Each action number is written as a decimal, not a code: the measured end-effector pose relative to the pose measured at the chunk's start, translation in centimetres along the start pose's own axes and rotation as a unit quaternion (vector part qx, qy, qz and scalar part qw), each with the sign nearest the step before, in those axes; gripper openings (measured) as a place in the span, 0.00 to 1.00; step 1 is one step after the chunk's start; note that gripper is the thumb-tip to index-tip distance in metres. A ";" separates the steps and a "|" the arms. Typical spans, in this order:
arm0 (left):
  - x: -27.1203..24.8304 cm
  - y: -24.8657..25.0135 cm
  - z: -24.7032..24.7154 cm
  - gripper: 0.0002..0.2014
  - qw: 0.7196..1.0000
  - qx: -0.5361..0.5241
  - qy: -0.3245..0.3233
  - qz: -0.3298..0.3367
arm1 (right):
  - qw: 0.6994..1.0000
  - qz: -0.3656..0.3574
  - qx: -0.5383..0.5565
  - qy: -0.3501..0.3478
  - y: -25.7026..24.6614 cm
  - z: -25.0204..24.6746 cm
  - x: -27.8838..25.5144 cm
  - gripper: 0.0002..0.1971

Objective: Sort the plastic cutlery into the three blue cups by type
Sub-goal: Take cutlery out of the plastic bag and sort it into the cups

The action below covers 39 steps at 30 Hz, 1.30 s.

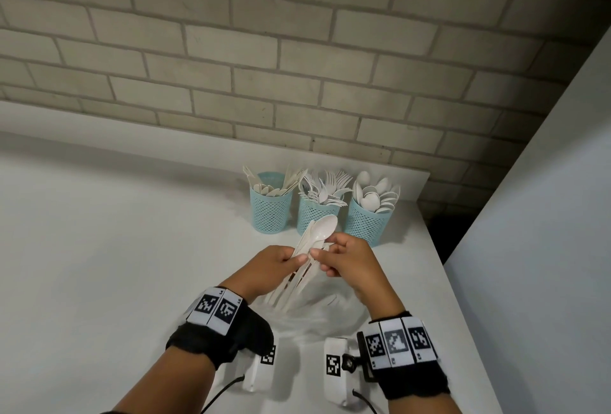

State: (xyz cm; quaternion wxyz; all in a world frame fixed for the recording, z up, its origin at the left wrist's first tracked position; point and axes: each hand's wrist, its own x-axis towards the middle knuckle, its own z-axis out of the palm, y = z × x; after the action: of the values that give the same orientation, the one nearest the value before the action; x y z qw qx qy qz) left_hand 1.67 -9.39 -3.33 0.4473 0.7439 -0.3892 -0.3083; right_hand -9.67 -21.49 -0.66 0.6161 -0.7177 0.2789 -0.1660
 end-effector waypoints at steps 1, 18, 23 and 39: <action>0.0 0.0 0.0 0.16 1.000 -0.005 0.005 0.001 | 1.000 0.003 0.005 0.006 0.0 0.0 0.2 0.07; -0.7 0.5 -1.0 0.08 0.948 -0.271 0.156 -0.067 | 0.993 -0.079 -0.020 0.083 -3.9 -1.2 2.7 0.09; -0.9 0.8 -2.0 0.07 0.916 -0.339 0.203 -0.067 | 0.968 -0.179 0.024 0.176 -9.3 -2.7 4.1 0.11; -0.5 1.4 -2.9 0.15 0.876 -0.444 0.176 -0.068 | 0.924 -0.235 -0.280 0.113 -7.1 4.6 12.7 0.14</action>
State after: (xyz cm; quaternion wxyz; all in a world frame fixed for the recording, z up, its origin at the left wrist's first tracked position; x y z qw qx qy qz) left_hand 3.36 -8.13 -0.83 0.7696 0.5341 -0.0749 -0.3418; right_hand 4.42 -24.96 4.13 0.2977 -0.8822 0.2054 -0.3015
